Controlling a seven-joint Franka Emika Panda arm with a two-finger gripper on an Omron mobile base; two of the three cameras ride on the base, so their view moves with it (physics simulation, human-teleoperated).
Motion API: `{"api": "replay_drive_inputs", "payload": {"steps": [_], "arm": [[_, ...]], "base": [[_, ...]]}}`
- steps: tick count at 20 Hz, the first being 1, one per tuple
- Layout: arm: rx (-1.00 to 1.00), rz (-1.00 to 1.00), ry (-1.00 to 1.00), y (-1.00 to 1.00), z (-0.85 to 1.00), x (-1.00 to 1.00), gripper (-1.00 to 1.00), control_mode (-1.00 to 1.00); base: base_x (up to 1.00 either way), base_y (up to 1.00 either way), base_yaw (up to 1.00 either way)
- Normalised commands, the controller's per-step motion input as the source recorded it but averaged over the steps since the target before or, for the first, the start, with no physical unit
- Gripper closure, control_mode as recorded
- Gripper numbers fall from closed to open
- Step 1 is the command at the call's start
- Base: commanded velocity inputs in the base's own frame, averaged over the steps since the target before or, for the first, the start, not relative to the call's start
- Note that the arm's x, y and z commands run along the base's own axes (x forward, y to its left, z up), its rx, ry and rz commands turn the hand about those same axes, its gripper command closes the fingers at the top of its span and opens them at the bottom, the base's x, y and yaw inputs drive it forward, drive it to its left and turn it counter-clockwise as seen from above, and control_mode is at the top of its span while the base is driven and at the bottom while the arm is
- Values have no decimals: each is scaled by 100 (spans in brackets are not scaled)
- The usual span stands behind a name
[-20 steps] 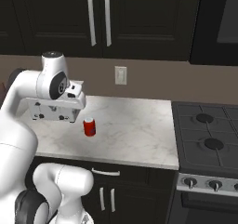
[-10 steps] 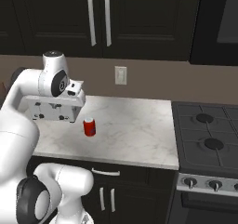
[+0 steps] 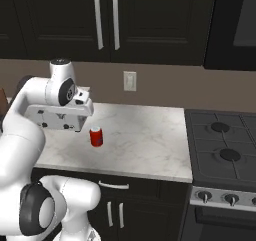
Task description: Four empty soda cans are scattered around the kitchen. Gather all the cans and cluster them next to the stove for recycling.
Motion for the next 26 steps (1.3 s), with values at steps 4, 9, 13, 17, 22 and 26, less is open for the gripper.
{"api": "replay_drive_inputs", "payload": {"steps": [4,9,13,17,22,26], "arm": [[-3,1,0,-21,-24,0,-100,-100],[-8,0,1,-22,-26,0,-100,-100],[-3,0,1,-19,-28,4,-100,-100],[0,0,0,-11,-22,14,-100,-100],[0,3,0,-8,-16,18,-100,-100],[0,3,0,-1,-18,24,-100,-100]], "base": [[0,0,0],[0,0,0],[0,0,0],[0,0,0],[0,0,0],[0,0,0]]}}
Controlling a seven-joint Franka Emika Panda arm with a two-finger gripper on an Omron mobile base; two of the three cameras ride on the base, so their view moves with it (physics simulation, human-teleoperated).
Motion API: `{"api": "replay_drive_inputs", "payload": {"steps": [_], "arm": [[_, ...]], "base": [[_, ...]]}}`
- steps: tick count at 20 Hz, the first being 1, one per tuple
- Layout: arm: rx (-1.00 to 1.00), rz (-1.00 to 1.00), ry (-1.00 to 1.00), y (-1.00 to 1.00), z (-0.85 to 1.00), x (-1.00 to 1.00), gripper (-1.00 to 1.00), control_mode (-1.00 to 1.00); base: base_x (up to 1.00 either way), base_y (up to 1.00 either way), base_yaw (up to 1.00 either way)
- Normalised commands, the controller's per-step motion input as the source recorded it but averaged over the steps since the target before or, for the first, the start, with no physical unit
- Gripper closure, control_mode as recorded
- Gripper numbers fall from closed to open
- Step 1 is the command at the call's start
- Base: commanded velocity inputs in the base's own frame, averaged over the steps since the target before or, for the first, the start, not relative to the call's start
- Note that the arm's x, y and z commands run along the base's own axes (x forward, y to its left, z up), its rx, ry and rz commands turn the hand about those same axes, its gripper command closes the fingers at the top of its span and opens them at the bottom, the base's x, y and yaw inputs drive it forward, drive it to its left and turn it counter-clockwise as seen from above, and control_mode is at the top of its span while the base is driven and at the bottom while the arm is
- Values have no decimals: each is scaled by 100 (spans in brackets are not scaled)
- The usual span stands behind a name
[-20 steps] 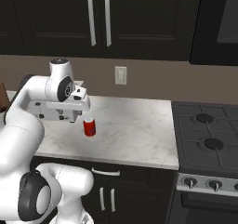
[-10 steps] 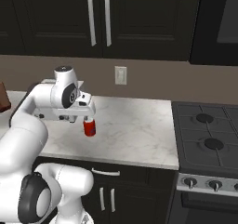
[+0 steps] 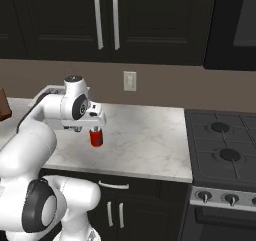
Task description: Four empty soda cans are scattered around the kitchen. Gather all the cans and cluster them next to the stove for recycling.
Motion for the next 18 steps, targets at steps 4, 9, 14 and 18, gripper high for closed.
{"api": "replay_drive_inputs", "payload": {"steps": [4,9,14,18], "arm": [[0,3,0,2,-17,25,-100,-100],[2,2,0,2,-16,32,-100,-100],[1,1,0,0,-15,30,-100,-100],[0,0,0,0,-18,21,-100,-100]], "base": [[0,0,0],[0,0,0],[0,0,0],[0,0,0]]}}
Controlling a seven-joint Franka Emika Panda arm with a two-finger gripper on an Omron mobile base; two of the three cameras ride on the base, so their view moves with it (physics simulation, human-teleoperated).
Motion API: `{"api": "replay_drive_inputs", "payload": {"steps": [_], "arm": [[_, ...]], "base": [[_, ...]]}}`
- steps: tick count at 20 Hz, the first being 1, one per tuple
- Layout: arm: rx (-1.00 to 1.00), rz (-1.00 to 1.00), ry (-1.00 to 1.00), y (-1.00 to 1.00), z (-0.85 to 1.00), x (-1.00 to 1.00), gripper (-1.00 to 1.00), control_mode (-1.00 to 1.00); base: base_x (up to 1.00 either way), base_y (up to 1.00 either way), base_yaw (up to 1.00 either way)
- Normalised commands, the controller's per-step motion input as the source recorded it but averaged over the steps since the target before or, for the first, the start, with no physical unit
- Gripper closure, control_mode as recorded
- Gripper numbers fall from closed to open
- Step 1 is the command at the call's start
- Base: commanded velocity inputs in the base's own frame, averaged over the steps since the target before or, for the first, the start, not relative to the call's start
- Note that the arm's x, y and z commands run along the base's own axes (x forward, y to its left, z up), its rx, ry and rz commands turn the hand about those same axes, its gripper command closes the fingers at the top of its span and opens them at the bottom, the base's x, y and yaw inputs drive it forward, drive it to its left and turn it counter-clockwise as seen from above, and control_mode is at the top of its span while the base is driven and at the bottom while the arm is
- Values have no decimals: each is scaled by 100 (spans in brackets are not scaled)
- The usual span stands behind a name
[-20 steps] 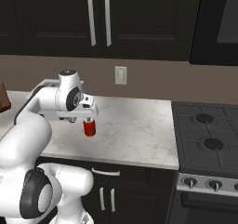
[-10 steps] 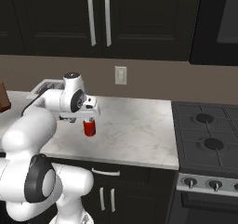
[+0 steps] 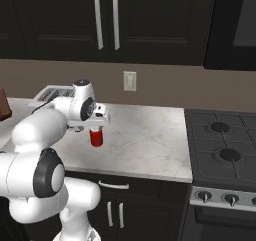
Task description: Four empty soda cans are scattered around the kitchen. Gather all the cans and cluster them next to the stove for recycling.
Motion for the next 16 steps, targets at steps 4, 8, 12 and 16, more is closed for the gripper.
{"api": "replay_drive_inputs", "payload": {"steps": [4,8,12,16], "arm": [[0,0,0,5,-20,16,-100,-100],[0,0,0,8,-19,18,-100,-100],[0,0,0,2,-15,16,-100,-100],[0,0,0,0,-16,6,-100,-100]], "base": [[0,0,0],[0,0,0],[0,0,0],[0,0,0]]}}
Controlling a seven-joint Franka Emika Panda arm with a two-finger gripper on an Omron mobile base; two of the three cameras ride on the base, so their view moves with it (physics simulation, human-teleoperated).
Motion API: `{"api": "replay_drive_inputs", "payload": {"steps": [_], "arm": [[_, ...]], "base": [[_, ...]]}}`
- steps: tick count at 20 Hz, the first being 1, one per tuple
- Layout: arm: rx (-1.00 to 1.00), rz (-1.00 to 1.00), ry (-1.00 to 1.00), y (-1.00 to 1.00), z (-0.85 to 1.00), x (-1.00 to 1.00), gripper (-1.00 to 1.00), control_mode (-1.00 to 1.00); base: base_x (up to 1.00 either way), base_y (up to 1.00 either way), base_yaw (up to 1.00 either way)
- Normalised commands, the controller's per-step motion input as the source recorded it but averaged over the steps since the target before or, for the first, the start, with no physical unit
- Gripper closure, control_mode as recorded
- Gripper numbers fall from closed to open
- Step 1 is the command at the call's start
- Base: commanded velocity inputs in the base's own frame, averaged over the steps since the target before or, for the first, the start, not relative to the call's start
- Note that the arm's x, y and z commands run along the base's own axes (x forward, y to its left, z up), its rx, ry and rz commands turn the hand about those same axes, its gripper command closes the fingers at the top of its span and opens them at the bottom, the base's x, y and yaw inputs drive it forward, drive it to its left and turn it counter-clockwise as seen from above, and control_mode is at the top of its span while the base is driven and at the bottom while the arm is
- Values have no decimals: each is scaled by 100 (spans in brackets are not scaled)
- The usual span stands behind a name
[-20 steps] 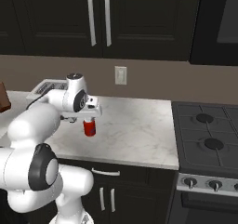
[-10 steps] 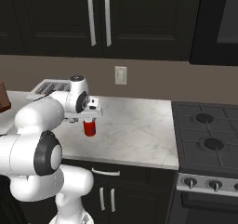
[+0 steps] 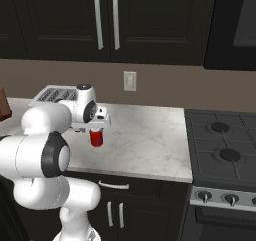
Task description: Four empty soda cans are scattered around the kitchen. Gather all the cans and cluster them next to the stove for recycling.
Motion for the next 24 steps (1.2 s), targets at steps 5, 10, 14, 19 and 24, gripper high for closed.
{"api": "replay_drive_inputs", "payload": {"steps": [5,10,14,19,24], "arm": [[0,0,0,0,-17,6,-100,-100],[0,0,0,0,-15,1,-100,-100],[0,0,0,0,-16,0,-100,-100],[0,0,-1,-1,-14,0,-100,-100],[0,0,-3,0,-2,2,-100,-100]], "base": [[0,0,0],[0,0,0],[0,0,0],[0,0,0],[0,0,0]]}}
